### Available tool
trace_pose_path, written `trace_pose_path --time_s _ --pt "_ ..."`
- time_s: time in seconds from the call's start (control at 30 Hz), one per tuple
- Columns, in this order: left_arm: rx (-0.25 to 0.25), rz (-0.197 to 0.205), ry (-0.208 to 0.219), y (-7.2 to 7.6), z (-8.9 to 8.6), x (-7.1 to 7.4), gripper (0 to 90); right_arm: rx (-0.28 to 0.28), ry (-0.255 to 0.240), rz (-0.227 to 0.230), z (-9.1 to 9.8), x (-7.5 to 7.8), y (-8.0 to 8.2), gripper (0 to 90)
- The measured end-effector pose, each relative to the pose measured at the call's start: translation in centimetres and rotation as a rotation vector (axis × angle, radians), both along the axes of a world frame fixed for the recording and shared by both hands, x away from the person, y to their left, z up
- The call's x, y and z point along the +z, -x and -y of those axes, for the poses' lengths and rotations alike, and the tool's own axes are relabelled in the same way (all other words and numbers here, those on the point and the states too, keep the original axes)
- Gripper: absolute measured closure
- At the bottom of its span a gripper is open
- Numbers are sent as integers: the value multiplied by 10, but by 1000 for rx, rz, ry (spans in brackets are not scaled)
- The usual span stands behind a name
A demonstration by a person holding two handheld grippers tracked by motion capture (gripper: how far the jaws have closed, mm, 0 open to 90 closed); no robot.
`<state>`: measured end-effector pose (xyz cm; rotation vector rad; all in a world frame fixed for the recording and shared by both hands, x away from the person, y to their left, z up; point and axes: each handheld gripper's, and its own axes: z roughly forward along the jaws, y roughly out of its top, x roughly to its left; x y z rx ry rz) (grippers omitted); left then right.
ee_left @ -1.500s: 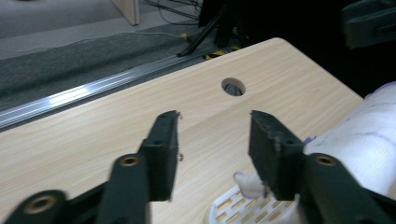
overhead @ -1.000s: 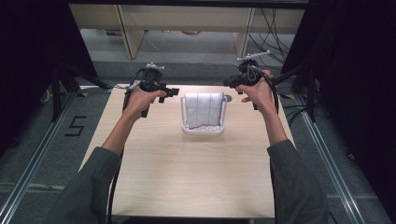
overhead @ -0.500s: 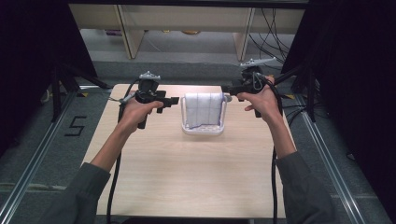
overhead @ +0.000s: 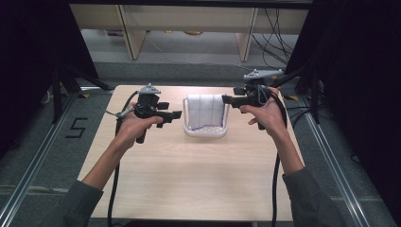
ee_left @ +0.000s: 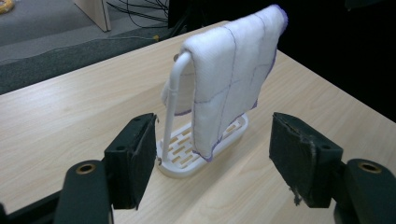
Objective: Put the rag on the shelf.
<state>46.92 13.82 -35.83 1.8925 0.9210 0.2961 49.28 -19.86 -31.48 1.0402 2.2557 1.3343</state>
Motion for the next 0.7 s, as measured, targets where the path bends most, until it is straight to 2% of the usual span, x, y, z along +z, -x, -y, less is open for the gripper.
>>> trace_pose_path --time_s 0.03,0.13,0.2,0.37,0.43,0.53,0.57,0.6,0.67,0.7 --pt "2 2 -2 2 0 -1 315 -4 -18 -11 -1 -1 2 382" --pt "-7 7 1 7 -1 -4 312 0 -10 8 -1 -3 7 366" --pt "-12 2 3 10 -2 -6 307 9 -11 -4 0 -5 11 364" --pt "-14 4 20 19 -4 -12 285 19 -26 -8 2 -13 20 345" --pt "-19 1 26 24 -5 -14 274 22 -16 -1 3 -16 23 341" --pt "-20 0 25 31 -5 -18 256 25 -29 -7 3 -21 29 337" --pt "-30 2 31 33 -5 -19 256 19 -29 -23 3 -21 32 336" --pt "-29 6 25 36 -5 -19 256 39 -26 0 3 -23 32 337" --pt "-38 13 28 41 -5 -21 256 25 -38 -6 4 -24 38 336" --pt "-44 17 35 43 -4 -23 256 40 -41 3 3 -26 39 336"
